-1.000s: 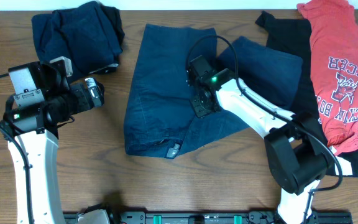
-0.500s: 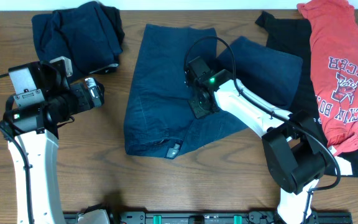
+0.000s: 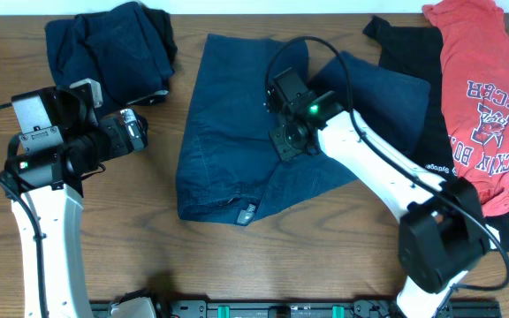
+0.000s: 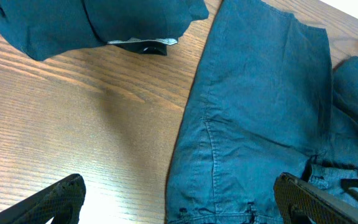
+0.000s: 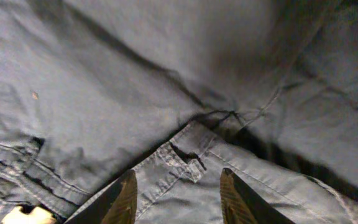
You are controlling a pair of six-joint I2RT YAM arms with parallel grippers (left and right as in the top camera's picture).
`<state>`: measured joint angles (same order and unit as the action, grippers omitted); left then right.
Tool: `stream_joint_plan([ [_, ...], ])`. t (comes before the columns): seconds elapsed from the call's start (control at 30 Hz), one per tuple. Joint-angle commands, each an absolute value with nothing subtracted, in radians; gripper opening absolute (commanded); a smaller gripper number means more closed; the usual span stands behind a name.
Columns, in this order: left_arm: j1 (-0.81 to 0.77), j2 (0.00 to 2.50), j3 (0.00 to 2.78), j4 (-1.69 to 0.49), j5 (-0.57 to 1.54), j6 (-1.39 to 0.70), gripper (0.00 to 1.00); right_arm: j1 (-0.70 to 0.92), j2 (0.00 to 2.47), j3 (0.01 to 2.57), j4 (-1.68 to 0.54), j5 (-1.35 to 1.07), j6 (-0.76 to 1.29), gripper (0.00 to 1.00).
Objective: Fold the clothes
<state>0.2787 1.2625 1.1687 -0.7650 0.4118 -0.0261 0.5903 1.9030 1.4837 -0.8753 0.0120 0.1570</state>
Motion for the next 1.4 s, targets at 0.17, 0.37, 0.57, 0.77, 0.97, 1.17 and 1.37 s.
stream_joint_plan([
  [0.17, 0.275, 1.272, 1.192, -0.765, 0.417, -0.028, 0.98, 0.592, 2.000, 1.483, -0.906, -0.018, 0.163, 0.42],
  [0.37, 0.275, 1.274, 1.192, -0.765, 0.417, -0.028, 0.98, 0.592, 2.013, 1.471, -0.899, 0.007, 0.133, 0.57],
  [0.57, 0.275, 1.274, 1.192, -0.766, 0.417, -0.028, 0.98, 0.593, 2.050, 1.470, -0.867, 0.019, 0.126, 0.35],
  [0.77, 0.275, 1.274, 1.192, -0.765, 0.417, -0.027, 0.98, 0.590, 2.064, 1.470, -0.861, 0.023, 0.125, 0.26],
  [0.97, 0.275, 1.274, 1.191, -0.766, 0.413, -0.028, 0.98, 0.580, 2.064, 1.471, -0.858, 0.028, 0.118, 0.01],
  [1.17, 0.275, 1.274, 1.191, -0.765, 0.406, -0.027, 0.98, 0.569, 2.018, 1.474, -0.888, 0.030, 0.131, 0.01],
  [1.37, 0.275, 1.274, 1.191, -0.765, 0.406, -0.028, 0.98, 0.563, 1.870, 1.474, -0.994, 0.028, 0.190, 0.01],
])
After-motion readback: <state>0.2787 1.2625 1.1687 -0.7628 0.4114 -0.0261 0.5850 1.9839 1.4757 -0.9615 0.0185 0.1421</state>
